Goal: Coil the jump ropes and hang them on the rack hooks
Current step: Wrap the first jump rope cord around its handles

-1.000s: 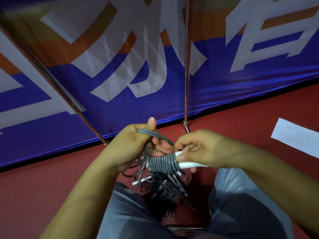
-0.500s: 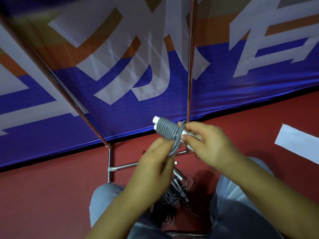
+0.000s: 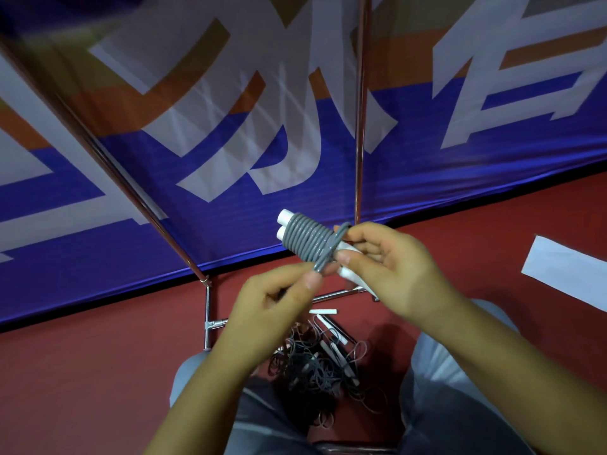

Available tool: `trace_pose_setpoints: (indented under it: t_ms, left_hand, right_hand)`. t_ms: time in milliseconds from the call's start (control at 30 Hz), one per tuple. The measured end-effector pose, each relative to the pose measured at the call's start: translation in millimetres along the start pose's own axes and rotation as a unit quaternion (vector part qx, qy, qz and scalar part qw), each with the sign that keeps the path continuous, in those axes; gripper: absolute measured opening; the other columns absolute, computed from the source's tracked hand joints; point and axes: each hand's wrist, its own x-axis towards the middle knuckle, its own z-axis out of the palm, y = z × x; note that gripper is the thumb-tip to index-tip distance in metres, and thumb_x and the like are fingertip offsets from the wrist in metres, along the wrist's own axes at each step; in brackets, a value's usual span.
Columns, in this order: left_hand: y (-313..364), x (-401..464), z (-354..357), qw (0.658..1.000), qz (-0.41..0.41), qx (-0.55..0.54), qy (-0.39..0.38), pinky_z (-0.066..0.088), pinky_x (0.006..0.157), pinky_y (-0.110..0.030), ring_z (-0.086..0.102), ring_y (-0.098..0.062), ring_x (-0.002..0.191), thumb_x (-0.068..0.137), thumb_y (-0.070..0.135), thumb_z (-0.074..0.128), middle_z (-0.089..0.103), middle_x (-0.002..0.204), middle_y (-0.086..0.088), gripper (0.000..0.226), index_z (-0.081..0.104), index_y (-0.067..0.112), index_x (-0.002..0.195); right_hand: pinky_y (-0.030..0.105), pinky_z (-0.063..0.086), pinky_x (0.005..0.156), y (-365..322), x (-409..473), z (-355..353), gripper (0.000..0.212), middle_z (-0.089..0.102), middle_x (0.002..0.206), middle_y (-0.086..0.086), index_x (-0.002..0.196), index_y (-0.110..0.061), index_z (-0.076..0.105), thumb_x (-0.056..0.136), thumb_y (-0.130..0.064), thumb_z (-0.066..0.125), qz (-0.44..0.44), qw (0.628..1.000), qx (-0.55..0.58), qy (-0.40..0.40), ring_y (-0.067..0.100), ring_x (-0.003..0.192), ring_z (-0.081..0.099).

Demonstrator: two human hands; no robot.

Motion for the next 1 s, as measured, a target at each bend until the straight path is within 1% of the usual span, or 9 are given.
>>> trace_pose_setpoints:
  t_ms: [100,167,233,300,467,600,800,900,1000]
  left_hand:
    - [2.5,0.9,0.9,0.989,-0.113,-0.097,0.005,0.027,0.044,-0.020,0.028,-0.015,0.043,0.084,0.054,0.056,0.037,0.046,-0.011,0.055,0.070,0.004,0.068]
    - [3.9,1.5,3.5,0.980,-0.139,-0.143,-0.005,0.036,0.047,-0.019,0.042,-0.018,0.048,0.088,0.040,0.062,0.052,0.054,-0.015,0.040,0.074,0.007,0.070]
    - [5.1,1.3,5.4,0.969,-0.145,-0.199,-0.024,0.053,0.069,-0.021,0.068,-0.023,0.075,0.086,0.024,0.063,0.073,0.082,-0.013,0.019,0.078,0.012,0.087]
    - [6.3,0.3,6.8,0.968,-0.135,-0.212,-0.023,0.054,0.087,-0.028,0.070,-0.027,0.094,0.086,0.020,0.063,0.074,0.095,-0.015,0.019,0.076,0.007,0.093]
    - [12.1,-1.0,7.4,0.965,-0.127,-0.226,0.046,0.055,0.082,-0.023,0.071,-0.023,0.093,0.078,0.022,0.056,0.074,0.092,-0.013,0.025,0.078,0.013,0.083]
    - [13.1,-3.4,6.6,0.953,-0.144,-0.263,0.054,0.054,0.089,-0.031,0.069,-0.029,0.098,0.081,0.023,0.053,0.073,0.098,-0.018,0.029,0.074,0.003,0.087]
    - [19.3,-6.0,10.0,0.927,-0.170,-0.332,0.030,0.050,0.095,-0.031,0.068,-0.027,0.103,0.086,0.022,0.047,0.071,0.104,-0.019,0.036,0.062,-0.010,0.092]
    - [17.5,-4.3,7.6,0.922,-0.171,-0.344,0.041,0.049,0.097,-0.034,0.066,-0.030,0.106,0.089,0.022,0.052,0.070,0.105,-0.022,0.034,0.060,-0.011,0.092]
    - [16.2,-3.9,6.5,0.924,-0.167,-0.339,0.049,0.049,0.097,-0.035,0.065,-0.032,0.108,0.087,0.020,0.057,0.069,0.105,-0.025,0.029,0.065,-0.008,0.083]
  right_hand:
    - [0.012,0.044,0.052,-1.9,-1.3,-1.8,0.026,0.071,0.085,0.003,0.092,-0.030,0.061,0.091,-0.004,0.059,-0.011,1.000,-0.013,-0.017,0.008,0.059,0.064]
    - [0.019,0.051,0.059,0.7,-1.3,-2.2,0.021,0.072,0.088,0.004,0.092,-0.031,0.062,0.090,-0.011,0.061,-0.023,0.999,-0.037,-0.025,0.010,0.067,0.068]
    - [0.026,0.056,0.072,4.7,-2.1,-2.7,0.012,0.073,0.092,0.000,0.091,-0.030,0.062,0.084,-0.020,0.060,-0.033,0.997,-0.064,-0.020,0.010,0.079,0.070]
    - [0.026,0.055,0.075,5.6,-1.9,-3.9,0.011,0.073,0.092,0.000,0.091,-0.029,0.061,0.083,-0.022,0.059,-0.041,0.996,-0.081,-0.013,0.011,0.083,0.069]
    - [0.036,0.058,0.077,6.5,-1.3,-3.9,0.018,0.072,0.094,0.006,0.094,-0.029,0.063,0.090,-0.012,0.062,-0.044,0.998,-0.051,-0.008,0.029,0.084,0.069]
    - [0.023,0.054,0.076,9.1,-4.2,-2.5,0.017,0.073,0.092,0.002,0.095,-0.030,0.063,0.088,-0.014,0.065,-0.079,0.991,-0.106,0.034,0.016,0.081,0.070]
    - [0.026,0.047,0.071,7.5,-5.7,-5.0,0.023,0.070,0.087,-0.001,0.102,-0.014,0.061,0.087,-0.031,0.057,-0.138,0.954,-0.262,0.047,0.009,0.079,0.063]
    - [0.015,0.046,0.063,6.8,-6.2,-6.6,0.014,0.067,0.077,-0.007,0.097,-0.017,0.053,0.090,-0.024,0.063,-0.124,0.962,-0.241,0.042,0.005,0.073,0.064]
    - [0.008,0.043,0.060,2.9,-6.1,-6.8,0.020,0.063,0.074,-0.013,0.096,-0.020,0.047,0.088,-0.016,0.065,-0.094,0.972,-0.211,0.040,0.002,0.072,0.063]
